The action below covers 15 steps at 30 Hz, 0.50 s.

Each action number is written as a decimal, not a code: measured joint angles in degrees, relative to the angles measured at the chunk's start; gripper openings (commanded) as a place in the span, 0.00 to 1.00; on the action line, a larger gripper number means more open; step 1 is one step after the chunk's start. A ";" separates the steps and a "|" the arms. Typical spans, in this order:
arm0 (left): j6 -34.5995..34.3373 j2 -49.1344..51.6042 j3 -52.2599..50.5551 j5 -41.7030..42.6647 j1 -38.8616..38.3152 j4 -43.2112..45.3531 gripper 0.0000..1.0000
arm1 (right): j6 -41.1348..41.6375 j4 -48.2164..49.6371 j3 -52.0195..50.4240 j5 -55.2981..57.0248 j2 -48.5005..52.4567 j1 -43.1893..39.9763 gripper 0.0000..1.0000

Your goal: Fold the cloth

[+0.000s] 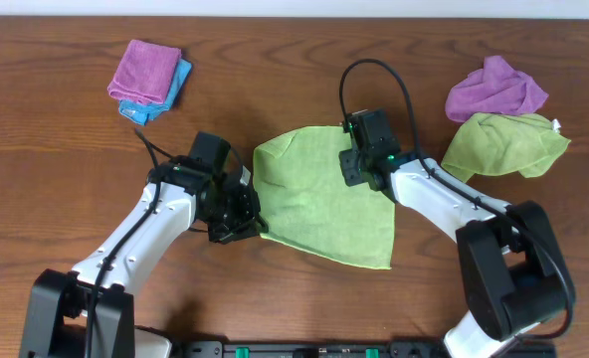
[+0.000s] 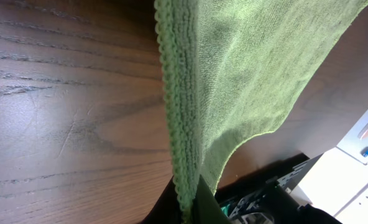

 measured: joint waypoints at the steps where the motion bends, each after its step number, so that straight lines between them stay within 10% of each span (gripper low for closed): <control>1: -0.02 0.00 0.00 0.04 0.00 -0.02 0.06 | 0.00 0.39 0.00 0.15 0.00 0.00 0.47; 15: -0.02 0.00 0.00 0.66 0.00 -0.39 0.06 | 0.00 3.15 0.11 1.25 1.97 0.00 0.44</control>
